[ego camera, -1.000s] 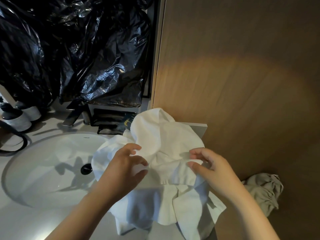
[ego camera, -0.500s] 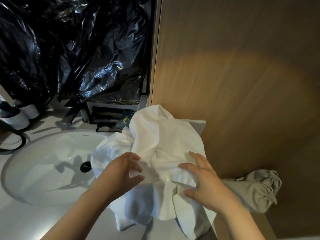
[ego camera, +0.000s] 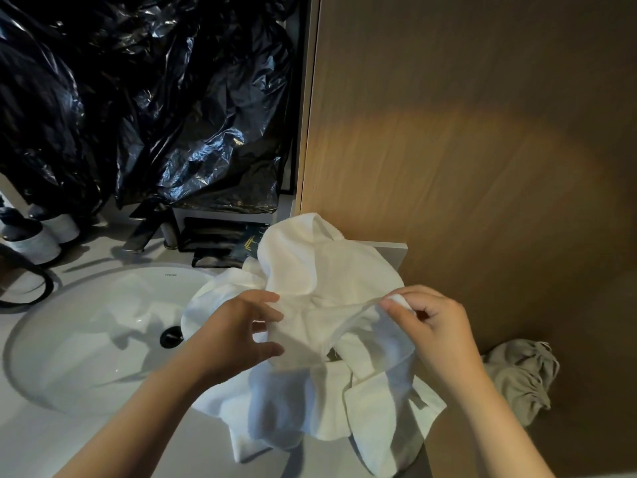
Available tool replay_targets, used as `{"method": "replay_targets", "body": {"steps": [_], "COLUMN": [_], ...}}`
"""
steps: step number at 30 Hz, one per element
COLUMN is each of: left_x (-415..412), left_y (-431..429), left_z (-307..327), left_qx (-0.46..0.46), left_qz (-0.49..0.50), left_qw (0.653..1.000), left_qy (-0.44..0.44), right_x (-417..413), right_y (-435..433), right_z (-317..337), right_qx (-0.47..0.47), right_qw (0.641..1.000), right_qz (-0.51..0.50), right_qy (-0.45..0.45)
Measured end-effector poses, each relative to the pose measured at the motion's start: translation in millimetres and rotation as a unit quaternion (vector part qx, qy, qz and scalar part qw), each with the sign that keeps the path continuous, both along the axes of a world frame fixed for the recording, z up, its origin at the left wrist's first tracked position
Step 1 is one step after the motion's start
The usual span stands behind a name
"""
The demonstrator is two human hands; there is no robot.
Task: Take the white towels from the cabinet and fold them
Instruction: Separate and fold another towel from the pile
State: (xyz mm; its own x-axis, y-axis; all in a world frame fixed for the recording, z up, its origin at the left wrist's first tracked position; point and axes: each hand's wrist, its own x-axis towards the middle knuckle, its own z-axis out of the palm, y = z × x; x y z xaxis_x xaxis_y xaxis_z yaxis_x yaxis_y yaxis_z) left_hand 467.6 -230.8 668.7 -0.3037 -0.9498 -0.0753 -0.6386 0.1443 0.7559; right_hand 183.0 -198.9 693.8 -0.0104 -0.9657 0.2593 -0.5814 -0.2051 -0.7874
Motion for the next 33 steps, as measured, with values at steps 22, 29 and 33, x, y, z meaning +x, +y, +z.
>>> {"method": "replay_targets", "body": {"steps": [22,29,33], "left_x": [-42,-38,-45], "left_y": [24,27,20], "left_z": [50,63,71], "left_qx": [-0.053,-0.071,-0.084], "left_qz": [0.065,0.014,0.081], "left_qw": [0.968,0.975,0.951], "left_qy": [0.237,0.211,0.287], "right_x": [11,22,25], "right_y": [-3,-2,-7], "right_z": [18,18,29], "right_qx": [0.060,0.005,-0.010], "right_qw": [0.993,0.995,0.996], "right_qz": [0.072,0.065,0.072], "right_qy": [-0.068,-0.081,-0.058]}}
